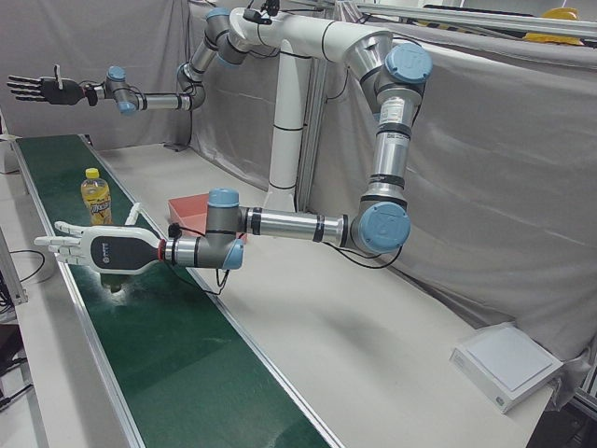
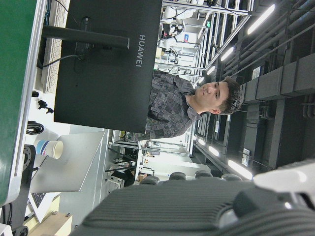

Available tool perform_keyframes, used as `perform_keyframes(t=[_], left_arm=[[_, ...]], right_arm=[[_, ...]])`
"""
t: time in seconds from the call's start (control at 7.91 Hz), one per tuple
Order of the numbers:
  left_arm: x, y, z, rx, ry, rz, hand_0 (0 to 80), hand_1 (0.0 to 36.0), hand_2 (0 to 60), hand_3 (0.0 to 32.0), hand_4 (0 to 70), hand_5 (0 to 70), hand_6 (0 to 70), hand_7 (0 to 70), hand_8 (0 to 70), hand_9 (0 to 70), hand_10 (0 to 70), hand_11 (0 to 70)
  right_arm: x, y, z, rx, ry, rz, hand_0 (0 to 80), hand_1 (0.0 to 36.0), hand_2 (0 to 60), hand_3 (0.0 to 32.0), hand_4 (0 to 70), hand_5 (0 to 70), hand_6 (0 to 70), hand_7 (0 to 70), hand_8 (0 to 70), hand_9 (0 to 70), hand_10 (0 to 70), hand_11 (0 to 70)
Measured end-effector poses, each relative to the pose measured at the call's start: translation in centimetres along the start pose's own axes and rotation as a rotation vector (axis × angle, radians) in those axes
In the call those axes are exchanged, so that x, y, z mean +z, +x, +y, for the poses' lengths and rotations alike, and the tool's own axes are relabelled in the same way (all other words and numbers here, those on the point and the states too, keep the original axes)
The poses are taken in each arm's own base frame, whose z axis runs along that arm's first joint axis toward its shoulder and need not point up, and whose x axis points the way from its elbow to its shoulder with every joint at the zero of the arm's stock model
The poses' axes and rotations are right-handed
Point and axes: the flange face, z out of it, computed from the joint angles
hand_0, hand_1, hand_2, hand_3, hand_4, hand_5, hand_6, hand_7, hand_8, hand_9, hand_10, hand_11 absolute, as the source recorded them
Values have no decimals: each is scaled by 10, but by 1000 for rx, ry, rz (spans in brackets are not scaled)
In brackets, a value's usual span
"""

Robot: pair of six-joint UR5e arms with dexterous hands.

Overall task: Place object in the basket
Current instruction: 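Move the left hand along the belt toward the orange drink bottle, then close the left hand fingers around the bottle's body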

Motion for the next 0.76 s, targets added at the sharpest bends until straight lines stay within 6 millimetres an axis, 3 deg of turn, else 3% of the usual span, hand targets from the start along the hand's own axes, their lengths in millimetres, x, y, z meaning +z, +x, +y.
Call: perform_keyframes(t=[0.51,0.76], left_arm=[[16,-30,25,-15,-20,-41,479,62,0,0,171,153,0,0,72,121,80,124],[21,-35,32,-19,-26,-48,481,68,0,0,182,184,0,7,98,161,104,160]], right_arm=[[0,0,0,0,0,0,0,0,0,0,0,0,0,0,0,0,0,0],[0,0,0,0,0,0,0,0,0,0,0,0,0,0,0,0,0,0]])
